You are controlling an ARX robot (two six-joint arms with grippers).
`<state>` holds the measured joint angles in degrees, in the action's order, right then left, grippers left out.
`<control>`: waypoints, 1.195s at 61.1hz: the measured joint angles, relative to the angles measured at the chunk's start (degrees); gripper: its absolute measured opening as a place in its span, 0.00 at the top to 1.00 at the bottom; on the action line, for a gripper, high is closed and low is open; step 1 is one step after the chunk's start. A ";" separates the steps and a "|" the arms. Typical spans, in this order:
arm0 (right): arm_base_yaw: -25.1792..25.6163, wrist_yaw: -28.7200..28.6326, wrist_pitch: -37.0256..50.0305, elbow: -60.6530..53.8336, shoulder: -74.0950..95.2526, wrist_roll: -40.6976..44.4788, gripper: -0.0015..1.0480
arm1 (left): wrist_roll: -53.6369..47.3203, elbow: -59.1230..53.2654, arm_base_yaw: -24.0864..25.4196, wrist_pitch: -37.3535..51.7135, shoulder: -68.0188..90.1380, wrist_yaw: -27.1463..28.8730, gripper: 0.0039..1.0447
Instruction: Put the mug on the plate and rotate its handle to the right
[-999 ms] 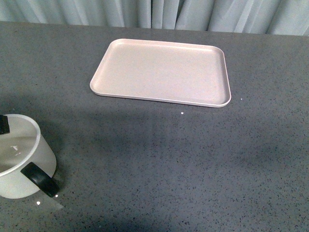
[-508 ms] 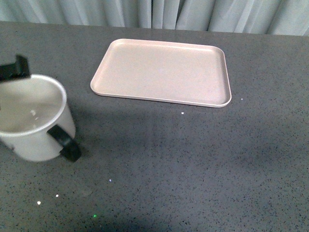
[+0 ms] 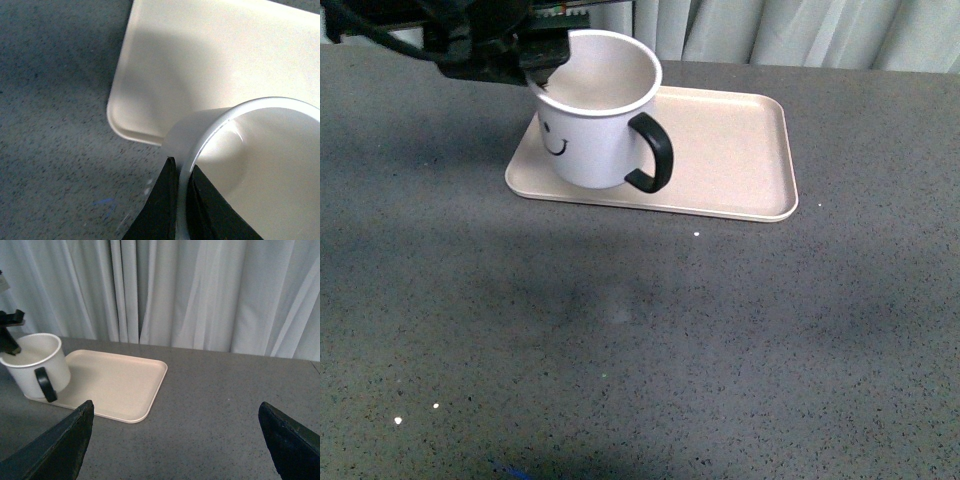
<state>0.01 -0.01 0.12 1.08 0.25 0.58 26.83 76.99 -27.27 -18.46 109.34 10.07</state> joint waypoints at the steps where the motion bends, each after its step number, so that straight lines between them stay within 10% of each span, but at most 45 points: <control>1: 0.00 0.00 0.00 0.00 0.00 0.00 0.09 | 0.00 0.55 -0.04 -0.09 0.46 -0.04 0.98; 73: 0.00 0.02 0.00 0.00 0.00 0.00 0.09 | -7.17 25.88 -0.92 -7.98 22.73 -7.06 0.98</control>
<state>0.01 0.01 0.12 1.08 0.25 0.58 19.66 102.87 -28.18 -26.44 132.07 3.01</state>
